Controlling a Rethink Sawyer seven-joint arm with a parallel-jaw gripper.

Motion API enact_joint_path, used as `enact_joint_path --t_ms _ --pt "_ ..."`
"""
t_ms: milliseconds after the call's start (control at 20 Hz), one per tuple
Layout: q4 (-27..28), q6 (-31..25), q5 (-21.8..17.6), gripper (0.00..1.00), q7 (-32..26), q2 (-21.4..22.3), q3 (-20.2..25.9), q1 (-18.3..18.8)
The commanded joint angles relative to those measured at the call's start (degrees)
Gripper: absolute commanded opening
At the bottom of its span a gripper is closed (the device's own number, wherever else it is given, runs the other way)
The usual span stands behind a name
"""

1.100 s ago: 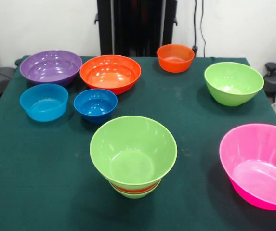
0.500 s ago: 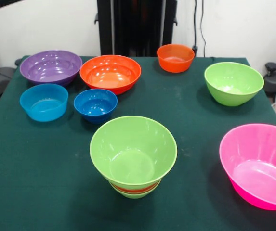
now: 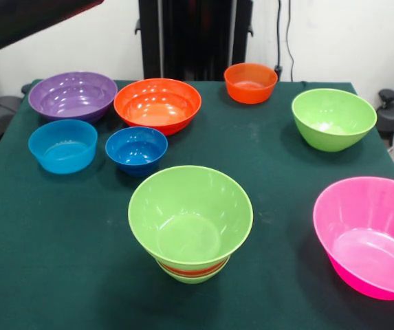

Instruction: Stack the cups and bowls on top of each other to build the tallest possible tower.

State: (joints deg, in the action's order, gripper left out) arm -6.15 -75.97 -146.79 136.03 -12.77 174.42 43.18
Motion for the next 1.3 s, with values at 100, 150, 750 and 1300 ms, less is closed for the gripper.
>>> enact_joint_path --t_ms 100,150,750,1300 --pt "8.0 3.2 -8.2 1.00 2.7 -1.4 -8.0 -1.7" --pt "7.9 3.6 -8.4 1.00 2.9 -1.5 -8.0 -1.7" --pt "8.0 4.5 -9.8 1.00 2.5 -2.2 -6.9 -1.7" --pt "7.3 -7.2 -10.1 1.00 6.2 1.3 -8.7 -3.2"
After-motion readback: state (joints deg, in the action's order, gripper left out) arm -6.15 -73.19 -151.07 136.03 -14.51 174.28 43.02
